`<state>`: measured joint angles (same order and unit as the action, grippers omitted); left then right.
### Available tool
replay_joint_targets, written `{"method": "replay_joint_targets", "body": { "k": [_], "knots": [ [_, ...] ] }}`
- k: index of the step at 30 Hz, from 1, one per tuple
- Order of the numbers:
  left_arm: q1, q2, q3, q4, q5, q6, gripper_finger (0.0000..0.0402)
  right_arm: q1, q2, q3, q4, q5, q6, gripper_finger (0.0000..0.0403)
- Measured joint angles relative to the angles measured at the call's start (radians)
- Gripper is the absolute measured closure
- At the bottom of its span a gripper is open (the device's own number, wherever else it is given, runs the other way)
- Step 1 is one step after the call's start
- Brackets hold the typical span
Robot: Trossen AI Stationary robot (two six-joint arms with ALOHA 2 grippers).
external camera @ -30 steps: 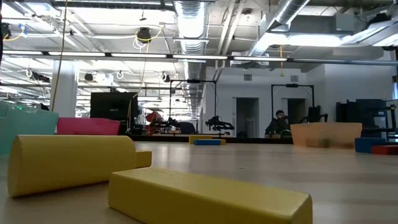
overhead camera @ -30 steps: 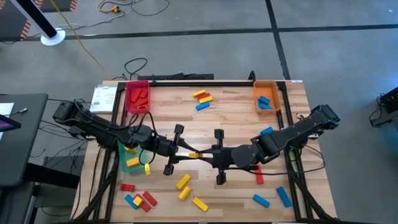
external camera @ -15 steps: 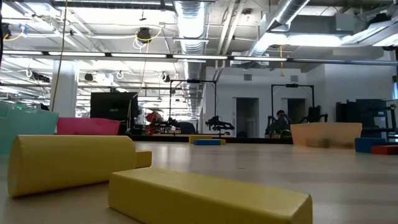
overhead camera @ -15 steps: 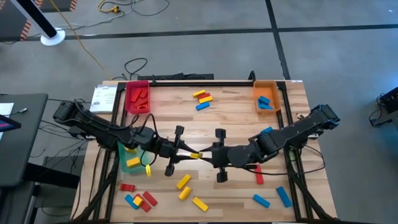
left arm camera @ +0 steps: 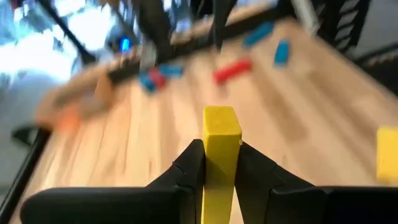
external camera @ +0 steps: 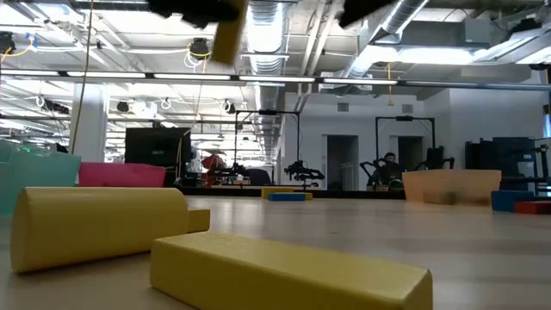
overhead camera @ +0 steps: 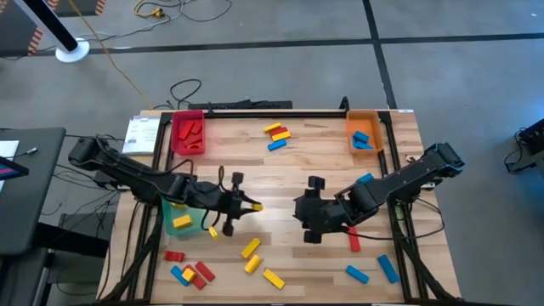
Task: Sort blocks
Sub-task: Put the yellow block into the green bin
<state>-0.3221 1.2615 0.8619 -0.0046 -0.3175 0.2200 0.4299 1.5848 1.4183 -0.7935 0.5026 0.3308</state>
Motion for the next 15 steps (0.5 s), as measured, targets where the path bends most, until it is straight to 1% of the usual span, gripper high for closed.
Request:
{"method": "replay_joint_targets", "body": {
  "k": [4, 9, 15],
  "knots": [
    [-0.014, -0.051, 0.000, -0.204, -0.054, -0.101, 0.0346, 0.004, 0.000, -0.055, -0.027, -0.002, 0.056, 0.0188],
    [-0.042, -0.122, -0.001, -0.437, -0.090, -0.249, 0.0346, 0.016, -0.002, -0.112, -0.036, -0.004, 0.107, 0.0192],
    [-0.094, -0.210, -0.001, -0.714, -0.093, -0.468, 0.0346, 0.042, -0.002, -0.148, -0.052, -0.005, 0.155, 0.0193]
  ]
}}
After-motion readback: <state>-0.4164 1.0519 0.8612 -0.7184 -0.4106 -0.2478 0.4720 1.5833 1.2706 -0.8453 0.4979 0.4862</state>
